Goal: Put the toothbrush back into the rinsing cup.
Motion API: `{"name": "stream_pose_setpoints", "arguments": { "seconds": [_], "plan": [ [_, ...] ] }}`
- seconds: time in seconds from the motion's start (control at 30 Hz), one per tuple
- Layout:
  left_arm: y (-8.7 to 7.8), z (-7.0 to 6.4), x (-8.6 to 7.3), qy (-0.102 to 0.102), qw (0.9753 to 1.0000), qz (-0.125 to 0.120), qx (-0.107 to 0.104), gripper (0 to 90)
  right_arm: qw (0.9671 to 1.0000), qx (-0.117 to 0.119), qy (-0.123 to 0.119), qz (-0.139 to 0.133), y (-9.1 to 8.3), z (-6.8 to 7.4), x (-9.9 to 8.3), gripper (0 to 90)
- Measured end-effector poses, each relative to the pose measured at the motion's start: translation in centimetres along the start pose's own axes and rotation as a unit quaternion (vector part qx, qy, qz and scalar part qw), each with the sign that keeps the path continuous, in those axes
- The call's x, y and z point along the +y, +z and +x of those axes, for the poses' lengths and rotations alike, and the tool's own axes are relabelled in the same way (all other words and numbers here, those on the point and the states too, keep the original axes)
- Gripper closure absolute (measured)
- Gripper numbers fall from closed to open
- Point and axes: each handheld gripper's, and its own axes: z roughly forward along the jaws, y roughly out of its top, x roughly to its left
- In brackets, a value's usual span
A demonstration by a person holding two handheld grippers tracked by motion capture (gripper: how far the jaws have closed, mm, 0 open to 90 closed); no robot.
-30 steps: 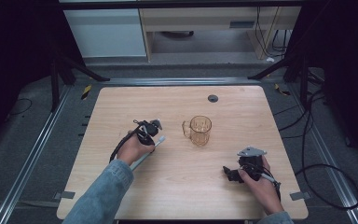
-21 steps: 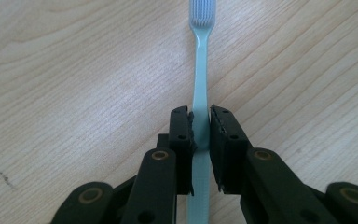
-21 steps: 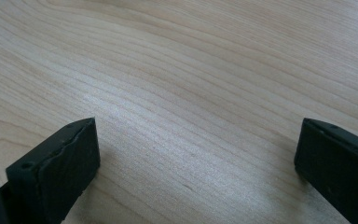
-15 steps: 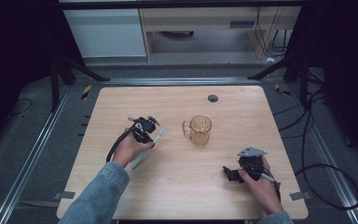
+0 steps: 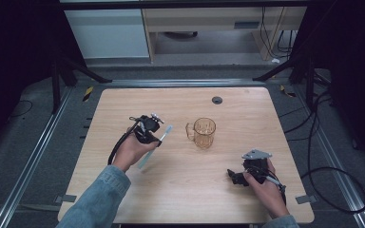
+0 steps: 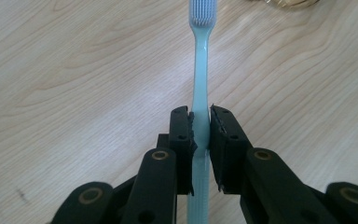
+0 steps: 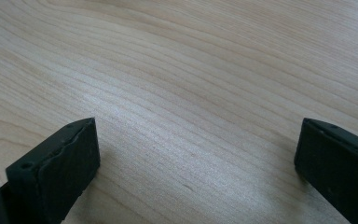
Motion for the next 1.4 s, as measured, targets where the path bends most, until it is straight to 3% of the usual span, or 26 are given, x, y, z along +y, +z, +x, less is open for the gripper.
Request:
{"name": "stream_pose_setpoints", "arguments": {
  "seconds": [0.13, 0.43, 0.77, 0.97, 1.07, 1.4],
  "plan": [
    [-0.7, -0.4, 0.3, -0.004, 0.9995, -0.032, -0.004, 78.8, 1.0, 0.0, 0.0, 0.0, 0.0, 0.0, 0.0, 0.4],
    [-1.0, -1.8, 0.2, 0.004, 0.9983, -0.058, 0.0, 78.8, 1.0, 0.003, -0.004, 0.0, 0.0, -0.1, 0.0, 0.4],
    [-1.1, -1.9, 0.8, 0.004, 0.9966, -0.083, 0.0, 78.8, 1.0, 0.003, -0.004, 0.0, 0.0, -0.1, 0.0, 0.4],
    [-1.6, -2.0, 0.8, -0.007, 0.9944, -0.106, 0.004, 78.8, 1.0, 0.003, -0.005, 0.0, 0.0, -0.1, 0.0, 0.4],
    [-2.0, -2.1, 1.1, -0.011, 0.9916, -0.129, 0.007, 78.8, 1.0, 0.003, -0.005, -0.001, 0.0, -0.1, 0.0, 0.4],
    [-2.1, -2.1, 1.6, -0.011, 0.9885, -0.15, 0.017, 78.8, 1.0, 0.002, -0.003, 0.0, 0.0, -0.1, 0.0, 0.4]
  ]
}}
